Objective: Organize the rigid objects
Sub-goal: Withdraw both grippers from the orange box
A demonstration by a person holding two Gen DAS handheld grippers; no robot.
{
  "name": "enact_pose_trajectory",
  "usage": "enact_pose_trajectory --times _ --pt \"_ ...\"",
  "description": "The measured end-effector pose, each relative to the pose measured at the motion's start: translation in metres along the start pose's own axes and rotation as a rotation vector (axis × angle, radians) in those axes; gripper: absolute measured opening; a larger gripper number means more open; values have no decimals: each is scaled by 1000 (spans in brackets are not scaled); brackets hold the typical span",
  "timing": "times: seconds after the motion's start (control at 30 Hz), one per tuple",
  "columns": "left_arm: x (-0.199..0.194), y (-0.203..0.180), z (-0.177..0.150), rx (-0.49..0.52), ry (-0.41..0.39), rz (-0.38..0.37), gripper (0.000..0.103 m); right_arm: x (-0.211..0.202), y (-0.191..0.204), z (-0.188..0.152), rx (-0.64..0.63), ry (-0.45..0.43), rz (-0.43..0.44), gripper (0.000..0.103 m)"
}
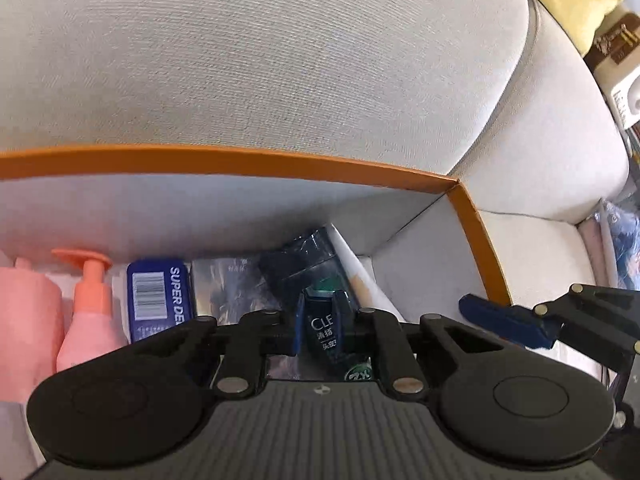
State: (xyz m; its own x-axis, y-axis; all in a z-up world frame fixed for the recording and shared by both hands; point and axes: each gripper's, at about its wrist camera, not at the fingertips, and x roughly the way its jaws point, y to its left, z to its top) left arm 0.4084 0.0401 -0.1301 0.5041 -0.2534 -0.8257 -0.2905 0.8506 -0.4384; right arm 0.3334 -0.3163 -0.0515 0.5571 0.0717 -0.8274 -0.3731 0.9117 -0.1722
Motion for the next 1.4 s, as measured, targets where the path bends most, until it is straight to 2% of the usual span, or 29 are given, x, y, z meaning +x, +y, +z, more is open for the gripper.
enact_pose_trajectory --times 0.13,0.3,0.37,0.5,0.57,0.67,0.7,0.93,1.03,1.13,1.23,1.27,1.3,1.33,1.37,1.4 --pt "9 -4 4 10 23 -16 16 -1 -1 1 4 17 16 19" --pt "20 -1 10 -30 52 -88 16 5 4 13 -34 45 18 19" --pt "16 -5 12 1 32 -66 16 10 4 16 -40 61 22 19" --pt "0 -7 6 27 24 -74 16 13 8 16 -64 88 34 19" --pt "-9 -7 2 49 14 -40 16 16 13 16 -99 117 46 18" --pt "-18 -15 -6 59 9 -21 16 20 22 14 -192 164 48 17" --pt "-28 3 -8 60 11 -24 16 21 25 14 -227 178 41 17" --pt "-57 31 -30 26 -13 -29 16 38 49 9 -485 334 50 18" --pt "-64 37 -37 8 -16 -46 18 35 61 -9 -606 357 -27 23" --pt "-76 42 -42 -1 -14 -49 18 42 57 -1 -577 373 -43 23" --pt "-84 47 -46 -12 -19 -51 18 41 50 8 -474 374 -24 23" --pt "-89 48 -47 -13 -21 -52 18 40 47 11 -432 374 -7 9" --pt "-91 48 -48 -12 -25 -53 18 40 44 14 -381 390 38 0" --pt "-95 49 -50 -13 -30 -54 18 43 40 16 -304 416 96 0" --pt "-97 49 -51 -13 -35 -55 18 43 38 16 -255 422 108 0" --pt "-101 49 -53 -8 -45 -59 18 41 42 16 -260 424 85 1"
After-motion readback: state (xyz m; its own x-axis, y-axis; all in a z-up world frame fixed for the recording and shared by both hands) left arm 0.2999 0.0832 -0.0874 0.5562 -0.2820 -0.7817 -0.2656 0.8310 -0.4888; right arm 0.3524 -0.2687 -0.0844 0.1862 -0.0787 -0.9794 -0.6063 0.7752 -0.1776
